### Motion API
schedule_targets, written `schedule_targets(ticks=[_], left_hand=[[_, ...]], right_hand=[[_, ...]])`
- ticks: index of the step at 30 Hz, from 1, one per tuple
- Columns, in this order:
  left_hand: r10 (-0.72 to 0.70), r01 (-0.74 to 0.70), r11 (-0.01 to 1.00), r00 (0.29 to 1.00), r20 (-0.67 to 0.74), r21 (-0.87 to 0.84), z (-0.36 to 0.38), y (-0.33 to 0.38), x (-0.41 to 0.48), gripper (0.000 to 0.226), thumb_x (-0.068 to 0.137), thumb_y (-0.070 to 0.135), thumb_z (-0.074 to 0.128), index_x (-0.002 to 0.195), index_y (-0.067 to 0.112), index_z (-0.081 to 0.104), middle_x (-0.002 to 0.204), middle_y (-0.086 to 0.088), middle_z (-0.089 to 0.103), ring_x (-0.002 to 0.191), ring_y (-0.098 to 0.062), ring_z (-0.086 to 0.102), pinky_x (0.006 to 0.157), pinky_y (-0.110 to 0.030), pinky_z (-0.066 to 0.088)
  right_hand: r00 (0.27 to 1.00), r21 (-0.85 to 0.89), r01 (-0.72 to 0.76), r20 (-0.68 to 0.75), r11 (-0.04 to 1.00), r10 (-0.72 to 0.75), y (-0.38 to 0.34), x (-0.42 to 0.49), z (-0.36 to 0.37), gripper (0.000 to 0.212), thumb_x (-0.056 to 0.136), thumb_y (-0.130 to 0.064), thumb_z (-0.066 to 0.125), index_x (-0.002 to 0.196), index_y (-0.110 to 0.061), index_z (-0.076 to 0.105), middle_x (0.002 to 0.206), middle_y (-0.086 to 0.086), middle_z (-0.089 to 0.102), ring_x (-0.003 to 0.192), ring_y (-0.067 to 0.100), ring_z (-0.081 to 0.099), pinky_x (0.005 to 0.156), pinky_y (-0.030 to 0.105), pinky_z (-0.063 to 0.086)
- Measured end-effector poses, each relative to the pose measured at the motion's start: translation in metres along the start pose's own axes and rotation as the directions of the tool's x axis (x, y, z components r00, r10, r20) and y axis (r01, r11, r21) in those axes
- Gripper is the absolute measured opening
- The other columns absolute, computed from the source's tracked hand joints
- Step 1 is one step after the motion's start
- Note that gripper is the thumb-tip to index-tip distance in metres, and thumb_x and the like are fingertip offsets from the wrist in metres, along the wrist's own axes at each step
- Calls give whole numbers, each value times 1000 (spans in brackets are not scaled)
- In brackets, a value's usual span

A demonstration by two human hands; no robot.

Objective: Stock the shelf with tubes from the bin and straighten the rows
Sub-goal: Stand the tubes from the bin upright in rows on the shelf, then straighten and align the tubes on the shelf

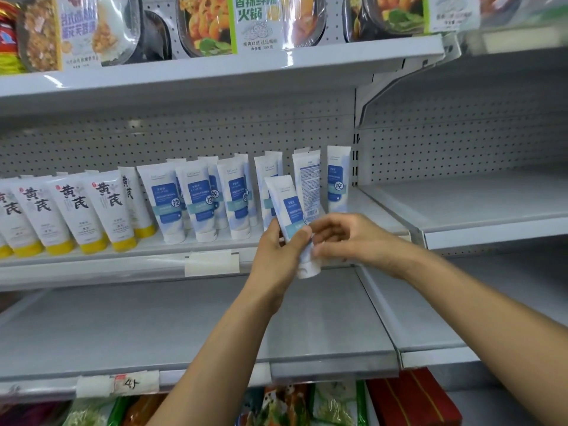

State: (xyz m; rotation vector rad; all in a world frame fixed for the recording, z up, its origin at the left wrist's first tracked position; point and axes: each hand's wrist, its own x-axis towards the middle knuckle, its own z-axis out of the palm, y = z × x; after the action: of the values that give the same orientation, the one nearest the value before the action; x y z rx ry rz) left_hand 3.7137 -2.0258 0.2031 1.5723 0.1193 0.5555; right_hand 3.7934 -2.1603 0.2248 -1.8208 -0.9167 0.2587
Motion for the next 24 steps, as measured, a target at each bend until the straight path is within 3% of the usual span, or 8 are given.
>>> schedule_targets(ticks=[4, 7, 12, 17, 24], left_hand=[[1, 0, 998, 1000, 25, -56, 15, 6, -6, 30, 96, 17, 58, 124, 26, 58, 108, 1, 72, 101, -19, 69, 82, -43, 59], [40, -40, 999, 996, 75, -9, 20, 12, -9, 33, 96, 15, 57, 128, 23, 56, 108, 2, 70, 101, -16, 68, 74, -29, 59], [94, -141, 944, 981, 167, 299, 8, 20, -7, 45, 93, 34, 60, 136, 28, 46, 130, 6, 53, 112, -9, 57, 98, -39, 52], [206, -261, 863, 964, 169, 434, -15, 31, 8, 39, 92, 36, 61, 129, 30, 52, 121, 13, 55, 107, -2, 56, 95, -39, 53], [294, -370, 779, 929, 226, 507, -32, 50, 33, 30, 93, 31, 59, 123, 28, 56, 113, 14, 60, 100, 2, 57, 89, -30, 54]], right_hand=[[998, -80, 39, -45, 996, -43, 0, -6, 15, 48, 72, -17, 81, 115, -15, 61, 98, -2, 71, 82, 9, 68, 81, 29, 57], [990, -92, 58, -124, 994, -69, 0, -8, 10, 45, 73, -14, 79, 115, -14, 61, 103, 0, 72, 95, 15, 70, 88, 38, 57], [935, -108, 9, -352, 994, -46, 1, 3, -17, 51, 71, -18, 83, 115, -19, 58, 103, -5, 69, 91, 9, 67, 83, 27, 54], [885, -147, -83, -465, 986, 5, 4, 29, -36, 53, 72, -16, 82, 116, -19, 53, 103, -7, 64, 90, 8, 62, 80, 25, 46], [892, -229, -198, -445, 953, 78, 28, 50, -29, 57, 70, -17, 82, 120, -20, 55, 109, -3, 65, 95, 14, 63, 79, 27, 46]])
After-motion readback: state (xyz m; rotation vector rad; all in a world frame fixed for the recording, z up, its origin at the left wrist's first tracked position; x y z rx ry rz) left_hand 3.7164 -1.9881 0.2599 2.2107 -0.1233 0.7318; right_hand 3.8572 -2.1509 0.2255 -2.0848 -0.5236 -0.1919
